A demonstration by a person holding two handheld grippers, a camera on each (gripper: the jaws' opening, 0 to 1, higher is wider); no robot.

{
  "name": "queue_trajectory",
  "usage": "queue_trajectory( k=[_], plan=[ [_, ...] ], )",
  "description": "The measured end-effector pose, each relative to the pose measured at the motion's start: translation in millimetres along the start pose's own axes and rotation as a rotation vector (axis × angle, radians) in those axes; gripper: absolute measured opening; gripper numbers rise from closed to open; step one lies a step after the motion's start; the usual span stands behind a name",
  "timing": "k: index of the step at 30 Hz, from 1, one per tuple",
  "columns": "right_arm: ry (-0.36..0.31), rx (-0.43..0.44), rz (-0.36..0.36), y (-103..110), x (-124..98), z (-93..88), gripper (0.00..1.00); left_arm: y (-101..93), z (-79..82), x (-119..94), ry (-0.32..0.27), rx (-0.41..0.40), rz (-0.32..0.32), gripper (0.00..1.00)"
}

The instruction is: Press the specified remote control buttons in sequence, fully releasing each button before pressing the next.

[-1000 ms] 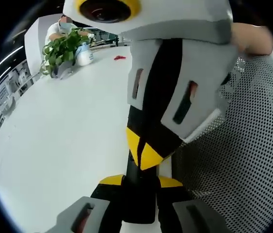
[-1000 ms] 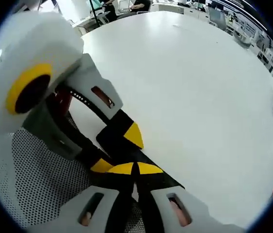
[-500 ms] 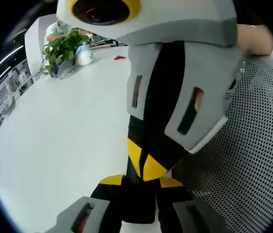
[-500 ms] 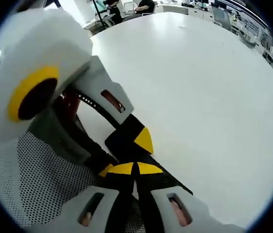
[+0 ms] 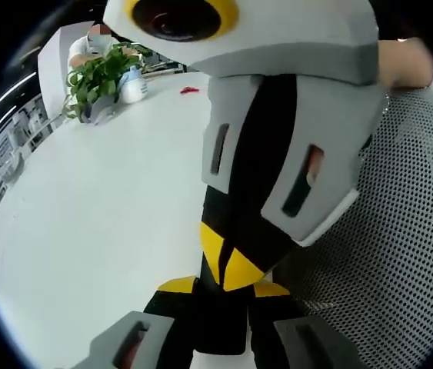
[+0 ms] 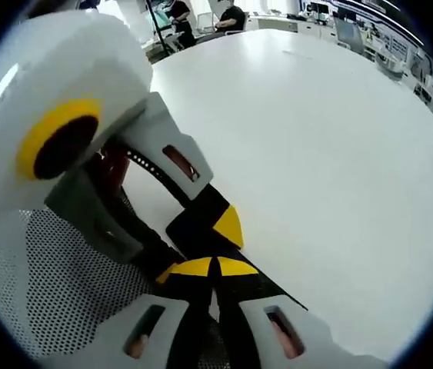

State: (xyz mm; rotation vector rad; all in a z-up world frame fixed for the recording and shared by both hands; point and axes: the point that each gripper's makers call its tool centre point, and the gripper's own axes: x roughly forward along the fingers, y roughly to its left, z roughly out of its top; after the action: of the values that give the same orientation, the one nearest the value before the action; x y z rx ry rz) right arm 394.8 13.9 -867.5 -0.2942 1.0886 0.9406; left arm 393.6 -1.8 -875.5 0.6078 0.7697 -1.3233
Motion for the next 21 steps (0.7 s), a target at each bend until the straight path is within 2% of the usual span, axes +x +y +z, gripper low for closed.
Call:
queue_trajectory(
  k=[13, 18, 21],
  plan=[
    [0.018, 0.086, 0.027, 0.1, -0.4, -0.1, 0.0, -0.5, -0.2, -0.1, -0.003, 0.0, 0.002, 0.25],
    [0.022, 0.076, 0.022, 0.8, -0.3, -0.2, 0.0, -0.6, -0.2, -0.2, -0.004, -0.001, 0.001, 0.25],
    [0.016, 0.025, 0.009, 1.9, 0.2, -0.1, 0.0, -0.4, -0.4, 0.0, -0.001, 0.001, 0.001, 0.25]
  ],
)
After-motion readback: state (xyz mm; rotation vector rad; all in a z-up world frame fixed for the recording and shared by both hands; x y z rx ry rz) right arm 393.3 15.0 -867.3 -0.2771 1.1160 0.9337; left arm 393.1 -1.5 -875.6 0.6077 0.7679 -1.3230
